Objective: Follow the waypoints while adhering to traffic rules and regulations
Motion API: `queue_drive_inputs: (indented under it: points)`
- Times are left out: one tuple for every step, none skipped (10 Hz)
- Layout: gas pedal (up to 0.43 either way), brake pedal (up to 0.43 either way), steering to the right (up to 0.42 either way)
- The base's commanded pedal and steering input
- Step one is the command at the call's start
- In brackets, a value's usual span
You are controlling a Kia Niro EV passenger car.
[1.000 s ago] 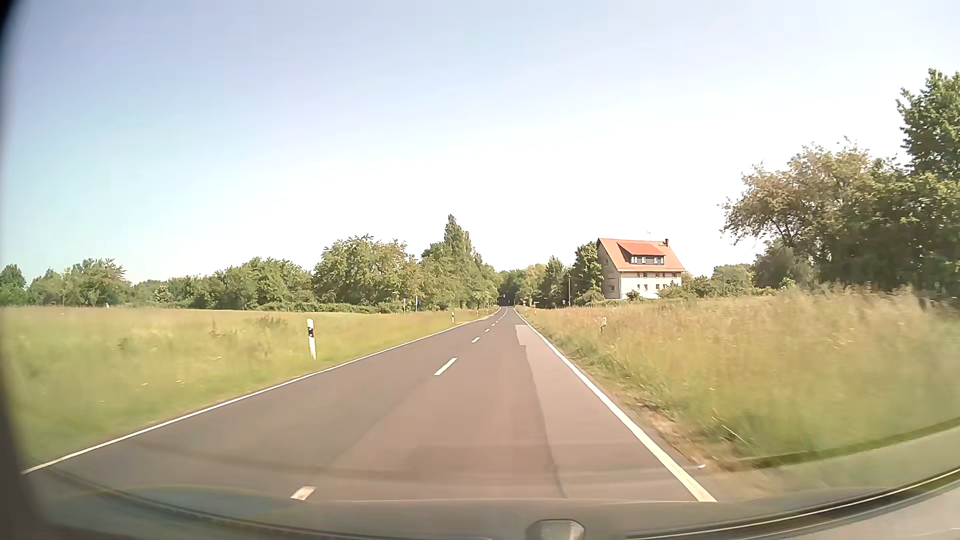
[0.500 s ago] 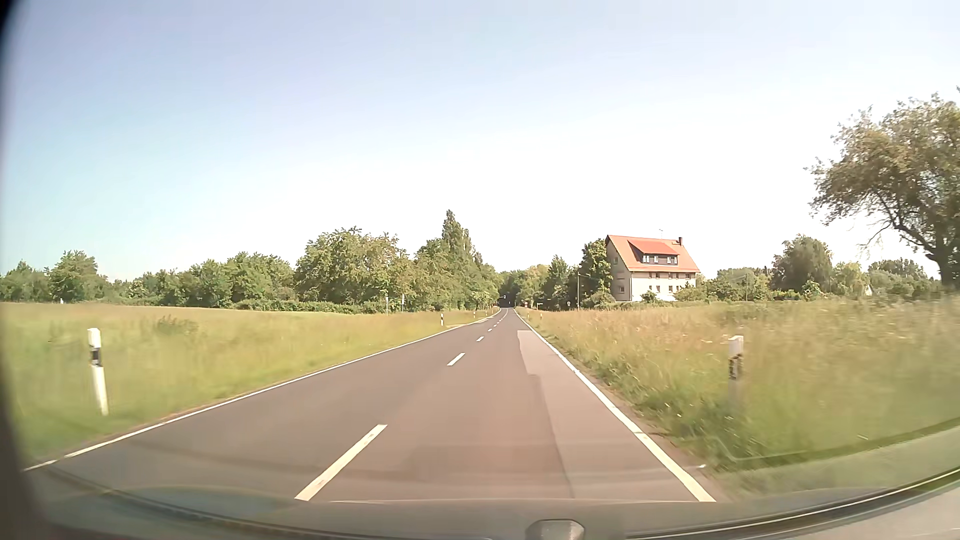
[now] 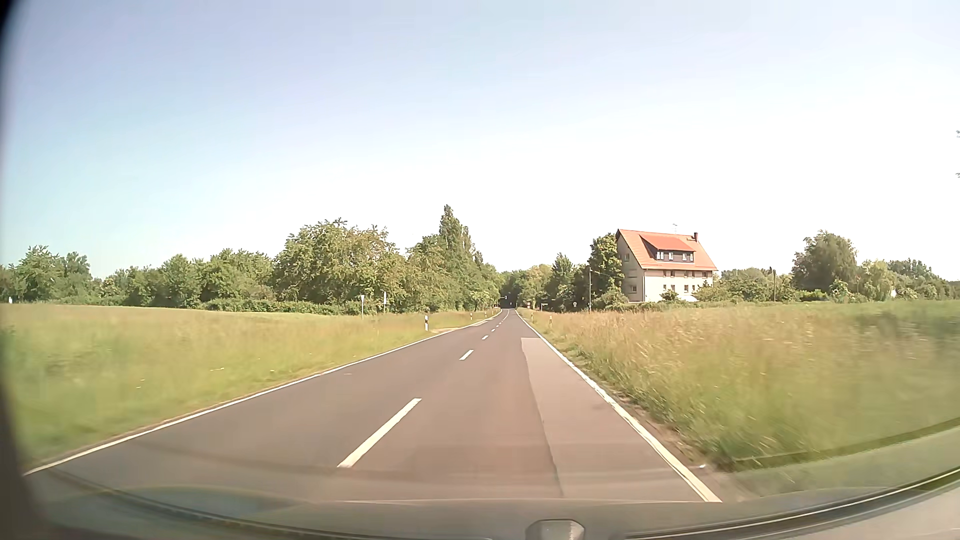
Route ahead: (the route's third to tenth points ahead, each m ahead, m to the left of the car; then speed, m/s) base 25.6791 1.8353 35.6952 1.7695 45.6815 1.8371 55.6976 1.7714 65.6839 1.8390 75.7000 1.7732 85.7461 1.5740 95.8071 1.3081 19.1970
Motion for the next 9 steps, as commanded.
queue_drive_inputs:
  points:
    - [0.028, 0.018, 0.001]
    - [0.039, 0.018, 0.000]
    - [0.039, 0.018, 0.001]
    - [0.039, 0.018, 0.000]
    - [0.039, 0.018, 0.001]
    - [0.039, 0.018, 0.000]
    - [0.039, 0.018, 0.000]
    - [0.039, 0.018, 0.000]
    - [0.039, 0.018, 0.000]
